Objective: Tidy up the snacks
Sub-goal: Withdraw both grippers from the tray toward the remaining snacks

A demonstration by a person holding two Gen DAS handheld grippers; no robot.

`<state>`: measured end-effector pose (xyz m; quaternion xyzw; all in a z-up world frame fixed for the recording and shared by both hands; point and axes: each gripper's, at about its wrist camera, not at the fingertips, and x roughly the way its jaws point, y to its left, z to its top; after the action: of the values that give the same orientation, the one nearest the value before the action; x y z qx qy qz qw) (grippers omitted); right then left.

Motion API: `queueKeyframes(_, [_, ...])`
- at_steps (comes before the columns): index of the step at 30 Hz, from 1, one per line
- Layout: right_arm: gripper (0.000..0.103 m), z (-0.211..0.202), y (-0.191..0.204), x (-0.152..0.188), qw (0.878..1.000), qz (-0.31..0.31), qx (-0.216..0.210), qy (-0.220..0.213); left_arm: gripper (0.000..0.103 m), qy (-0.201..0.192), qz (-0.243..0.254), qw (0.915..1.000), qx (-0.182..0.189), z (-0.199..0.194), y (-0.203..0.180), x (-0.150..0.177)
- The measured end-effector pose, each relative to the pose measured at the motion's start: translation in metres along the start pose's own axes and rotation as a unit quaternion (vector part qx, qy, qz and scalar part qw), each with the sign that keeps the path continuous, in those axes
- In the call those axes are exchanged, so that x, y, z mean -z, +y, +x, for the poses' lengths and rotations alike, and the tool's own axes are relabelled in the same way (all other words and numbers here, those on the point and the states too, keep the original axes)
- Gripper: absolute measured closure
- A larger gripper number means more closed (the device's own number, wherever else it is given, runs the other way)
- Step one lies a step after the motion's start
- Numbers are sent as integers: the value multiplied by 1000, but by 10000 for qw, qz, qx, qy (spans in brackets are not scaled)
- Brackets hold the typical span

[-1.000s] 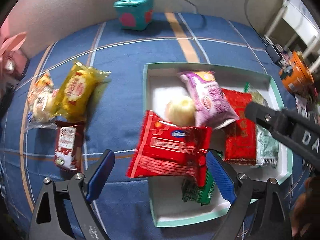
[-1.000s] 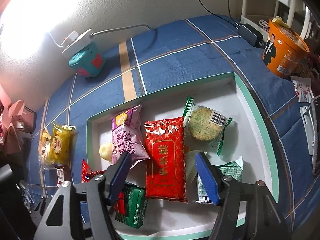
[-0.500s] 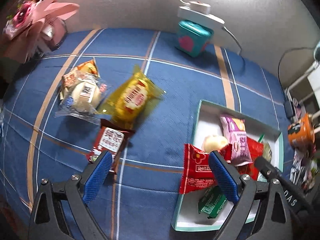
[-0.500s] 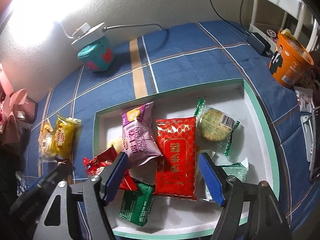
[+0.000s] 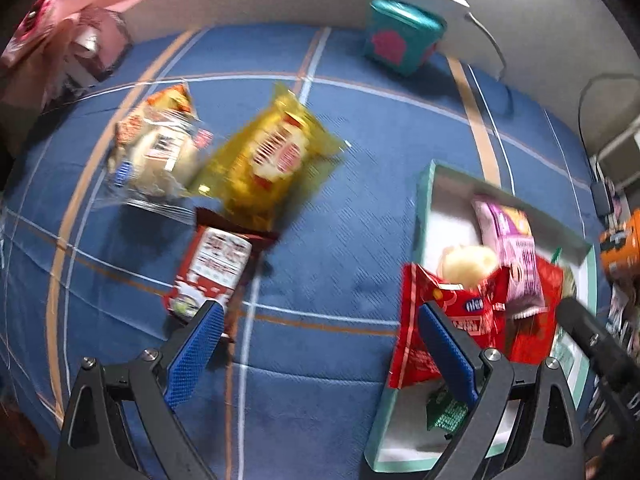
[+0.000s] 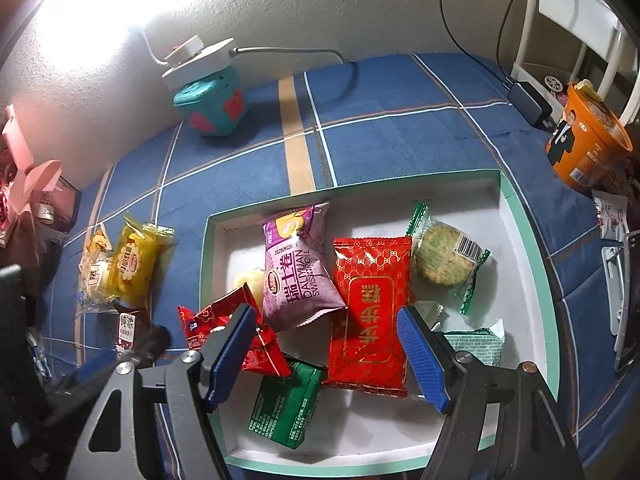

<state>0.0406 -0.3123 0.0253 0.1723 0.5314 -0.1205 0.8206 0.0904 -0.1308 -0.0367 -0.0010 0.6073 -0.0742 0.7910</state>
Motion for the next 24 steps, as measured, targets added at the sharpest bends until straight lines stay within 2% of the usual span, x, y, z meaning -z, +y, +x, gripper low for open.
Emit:
queueKeyframes(4, [27, 0, -1, 0, 10000, 49, -1, 3, 6, 22, 163, 9999, -24, 3, -10, 3])
queueKeyframes(19, [27, 0, 1, -1, 10000, 31, 13, 12, 5, -7, 250, 9997, -8, 13, -20, 5])
queueKeyframes(24, [27, 1, 3, 0, 10000, 4, 33, 18, 2, -55, 246, 9997, -2, 16, -21, 6])
